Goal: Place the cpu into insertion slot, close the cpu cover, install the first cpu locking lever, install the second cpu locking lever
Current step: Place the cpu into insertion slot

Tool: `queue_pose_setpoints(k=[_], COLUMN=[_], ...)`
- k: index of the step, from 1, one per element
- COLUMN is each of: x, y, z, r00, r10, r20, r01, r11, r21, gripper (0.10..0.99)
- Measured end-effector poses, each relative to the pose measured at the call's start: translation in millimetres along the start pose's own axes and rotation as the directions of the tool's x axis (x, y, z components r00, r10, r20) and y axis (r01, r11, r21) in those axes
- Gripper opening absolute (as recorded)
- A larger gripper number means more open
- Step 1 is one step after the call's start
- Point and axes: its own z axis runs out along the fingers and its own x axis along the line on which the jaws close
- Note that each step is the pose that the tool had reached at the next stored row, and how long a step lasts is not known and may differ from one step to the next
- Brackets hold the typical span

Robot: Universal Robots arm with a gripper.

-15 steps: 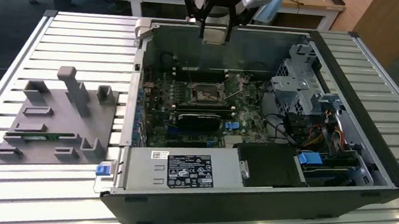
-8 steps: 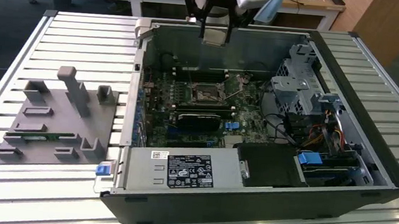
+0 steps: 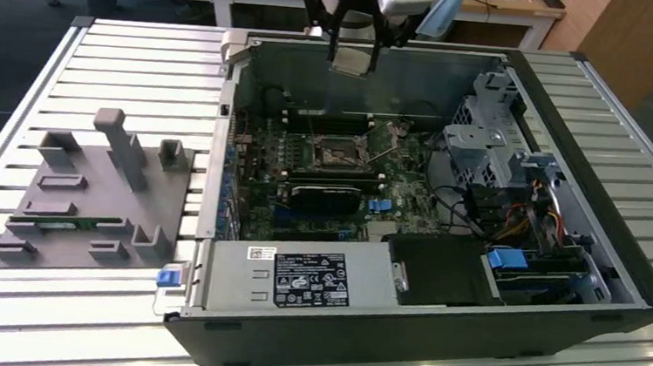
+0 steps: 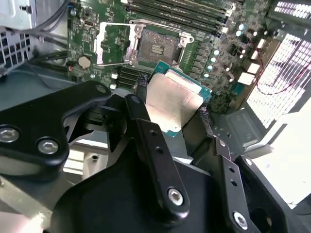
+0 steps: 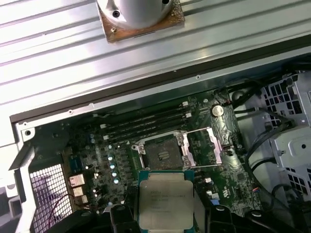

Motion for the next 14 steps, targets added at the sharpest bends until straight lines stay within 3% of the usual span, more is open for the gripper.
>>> queue_pose_setpoints(k=[14], x=[1.0], y=[1.8], z=[0.9], r00=[0.9930], r10=[0.118], r20=[0.0096], r01=[-0.118], r11=[0.9930], r21=[-0.003], gripper=[0.541])
